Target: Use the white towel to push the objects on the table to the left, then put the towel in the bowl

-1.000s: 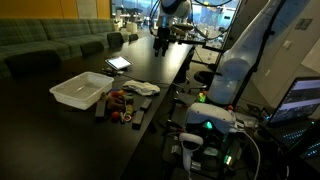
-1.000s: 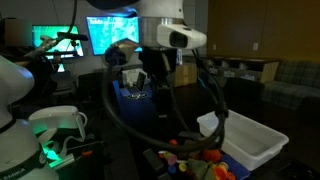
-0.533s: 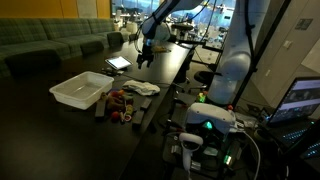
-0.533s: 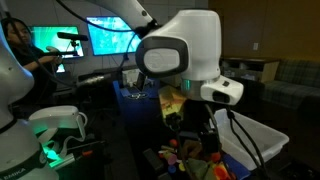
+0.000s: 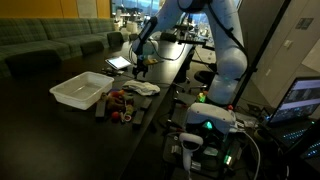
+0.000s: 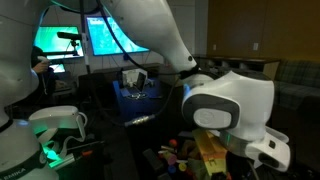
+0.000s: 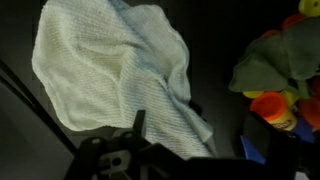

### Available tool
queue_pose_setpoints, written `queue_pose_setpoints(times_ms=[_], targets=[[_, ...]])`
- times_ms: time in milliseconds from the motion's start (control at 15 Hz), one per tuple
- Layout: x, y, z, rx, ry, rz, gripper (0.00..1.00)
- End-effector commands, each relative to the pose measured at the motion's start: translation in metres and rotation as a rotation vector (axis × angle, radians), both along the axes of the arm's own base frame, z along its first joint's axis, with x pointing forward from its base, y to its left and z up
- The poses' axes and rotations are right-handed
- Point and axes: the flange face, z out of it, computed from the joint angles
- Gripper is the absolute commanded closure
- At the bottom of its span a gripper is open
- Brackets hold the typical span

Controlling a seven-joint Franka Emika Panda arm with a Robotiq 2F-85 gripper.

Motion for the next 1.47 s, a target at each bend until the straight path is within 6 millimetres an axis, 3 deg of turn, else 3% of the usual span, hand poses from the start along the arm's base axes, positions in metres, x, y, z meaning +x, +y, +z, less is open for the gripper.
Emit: queue_pose_setpoints(times_ms=[0,333,867,1133,1200,1267,1400], targets=[[0.018,-0.042,-0.038,0.012,0.004,-0.017,0.0],[0.025,-0.071,-0.078,0.069,0.021,-0.02,0.0],[0.033,-0.081,-0.127,0.134,0.106,0.001,0.0],[0.032,-0.082,-0.142,0.147,0.151,0.013,0.0],[0.031,-0.082,-0.145,0.146,0.161,0.017,0.03],[0.032,-0.083,-0.145,0.144,0.166,0.019,0.26],[0.032,-0.086,-0.144,0.144,0.175,0.022,0.3]])
